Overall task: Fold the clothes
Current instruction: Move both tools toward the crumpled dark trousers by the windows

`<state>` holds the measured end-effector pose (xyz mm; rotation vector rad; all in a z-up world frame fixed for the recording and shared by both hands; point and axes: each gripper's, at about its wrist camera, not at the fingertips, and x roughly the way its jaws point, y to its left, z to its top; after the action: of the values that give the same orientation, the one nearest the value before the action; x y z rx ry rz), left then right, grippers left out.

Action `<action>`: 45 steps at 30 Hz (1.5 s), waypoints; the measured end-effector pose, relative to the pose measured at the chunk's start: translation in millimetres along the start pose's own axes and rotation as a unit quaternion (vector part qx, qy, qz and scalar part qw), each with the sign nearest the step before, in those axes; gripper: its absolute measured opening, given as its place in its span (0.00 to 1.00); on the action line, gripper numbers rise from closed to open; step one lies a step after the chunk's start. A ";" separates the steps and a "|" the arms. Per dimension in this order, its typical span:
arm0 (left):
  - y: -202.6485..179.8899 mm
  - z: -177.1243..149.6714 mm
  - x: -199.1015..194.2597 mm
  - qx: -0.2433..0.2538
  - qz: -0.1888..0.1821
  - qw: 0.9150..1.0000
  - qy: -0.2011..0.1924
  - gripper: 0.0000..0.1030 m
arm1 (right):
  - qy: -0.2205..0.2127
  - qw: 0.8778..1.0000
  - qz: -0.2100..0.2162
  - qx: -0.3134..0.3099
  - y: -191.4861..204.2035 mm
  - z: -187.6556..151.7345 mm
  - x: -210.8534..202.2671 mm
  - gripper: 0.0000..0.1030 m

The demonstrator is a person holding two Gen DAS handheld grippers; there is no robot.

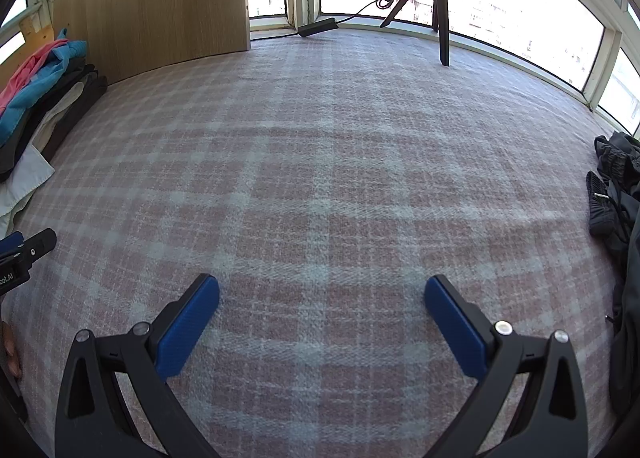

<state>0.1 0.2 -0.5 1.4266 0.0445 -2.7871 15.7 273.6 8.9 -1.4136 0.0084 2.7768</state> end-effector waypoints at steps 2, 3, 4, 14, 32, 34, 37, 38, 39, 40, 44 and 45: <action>-0.2 -0.4 0.4 0.001 0.002 1.000 0.000 1.00 | 0.000 1.000 -0.002 -0.001 0.2 0.0 -0.2 1.00; -0.3 -0.7 0.6 0.002 0.003 1.000 -0.001 1.00 | 0.000 1.000 -0.002 -0.001 0.3 -0.1 -0.3 1.00; -0.4 -0.9 0.8 0.003 0.004 1.000 -0.001 1.00 | 0.000 1.000 -0.002 -0.001 0.4 0.0 -0.4 1.00; 0.7 1.2 -9.8 0.006 -0.015 1.000 0.009 0.91 | 0.021 1.000 -0.004 0.020 4.1 -2.4 -7.2 1.00; 24.5 16.6 -126.2 -0.001 -0.049 0.998 -0.044 0.90 | -0.044 0.997 0.016 0.060 4.0 -25.3 -137.4 1.00; 28.5 16.5 -135.8 -0.005 -0.051 0.997 -0.050 0.90 | -0.046 0.997 0.015 0.063 3.4 -22.5 -146.5 1.00; 32.5 16.8 -148.6 -0.008 -0.040 0.997 -0.060 0.90 | -0.053 0.996 0.013 0.065 4.5 -15.2 -155.0 1.00; 33.7 16.8 -152.6 -0.007 -0.039 0.997 -0.063 0.90 | -0.055 0.996 0.013 0.065 4.8 -14.5 -159.2 1.00; 34.9 16.8 -156.6 -0.007 -0.038 0.997 -0.066 0.90 | -0.056 0.996 0.014 0.065 5.0 -14.3 -163.7 1.00; 35.4 17.2 -161.6 -0.005 -0.040 0.997 -0.071 0.90 | -0.058 0.996 0.014 0.065 5.3 -14.5 -168.4 1.00; 34.6 20.1 -180.6 0.004 -0.052 0.995 -0.089 0.90 | -0.073 0.995 0.006 0.075 0.5 -10.8 -188.3 1.00; 32.1 21.8 -183.7 0.008 -0.055 0.994 -0.092 0.90 | -0.077 0.994 0.002 0.078 -1.4 -9.5 -192.9 1.00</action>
<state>90.6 -33.3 160.7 1.1976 0.1023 -3.0024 136.8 270.9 159.3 -1.1652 0.2195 2.8096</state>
